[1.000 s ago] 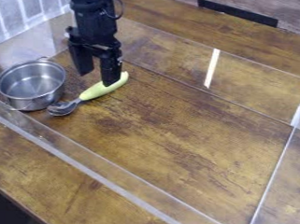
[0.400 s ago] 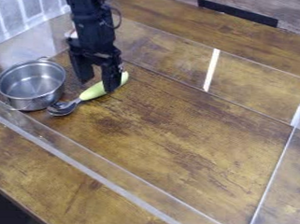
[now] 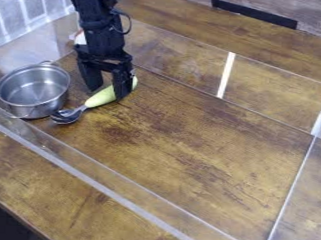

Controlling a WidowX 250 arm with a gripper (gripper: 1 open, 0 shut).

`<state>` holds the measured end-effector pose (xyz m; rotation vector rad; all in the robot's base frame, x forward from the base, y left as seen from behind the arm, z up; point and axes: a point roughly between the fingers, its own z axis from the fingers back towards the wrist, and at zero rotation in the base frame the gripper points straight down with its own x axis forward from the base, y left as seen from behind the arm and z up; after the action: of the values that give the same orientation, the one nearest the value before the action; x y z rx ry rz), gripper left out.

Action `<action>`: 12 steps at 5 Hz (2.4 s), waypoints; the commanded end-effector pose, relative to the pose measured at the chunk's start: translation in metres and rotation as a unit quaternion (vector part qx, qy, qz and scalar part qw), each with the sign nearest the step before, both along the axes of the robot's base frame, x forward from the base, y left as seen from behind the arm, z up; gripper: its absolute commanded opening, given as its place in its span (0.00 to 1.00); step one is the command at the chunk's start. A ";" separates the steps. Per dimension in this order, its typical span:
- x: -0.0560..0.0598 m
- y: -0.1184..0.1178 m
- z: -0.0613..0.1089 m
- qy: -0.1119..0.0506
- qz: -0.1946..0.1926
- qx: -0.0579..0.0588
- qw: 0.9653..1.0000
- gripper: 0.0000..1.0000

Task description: Move the green spoon to the left

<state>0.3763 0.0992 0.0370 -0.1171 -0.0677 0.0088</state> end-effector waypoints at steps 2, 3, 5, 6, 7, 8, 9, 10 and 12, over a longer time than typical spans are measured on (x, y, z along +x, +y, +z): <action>0.016 0.019 0.017 -0.023 0.025 0.002 0.999 1.00; 0.017 0.025 0.015 -0.019 0.035 0.000 0.999 1.00; 0.023 0.037 0.011 -0.012 0.013 -0.002 1.000 1.00; 0.022 0.045 0.014 -0.010 0.003 -0.002 1.000 1.00; 0.030 0.043 0.037 -0.021 0.022 -0.001 1.000 1.00; 0.038 0.040 0.067 -0.038 0.040 -0.002 0.999 1.00; 0.043 0.033 0.094 -0.048 0.053 -0.001 0.997 1.00; 0.038 0.028 0.093 -0.046 0.034 -0.006 0.998 1.00; 0.033 0.017 0.091 -0.043 0.040 -0.009 0.998 1.00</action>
<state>0.4067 0.1184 0.0811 -0.1712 -0.0501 0.1006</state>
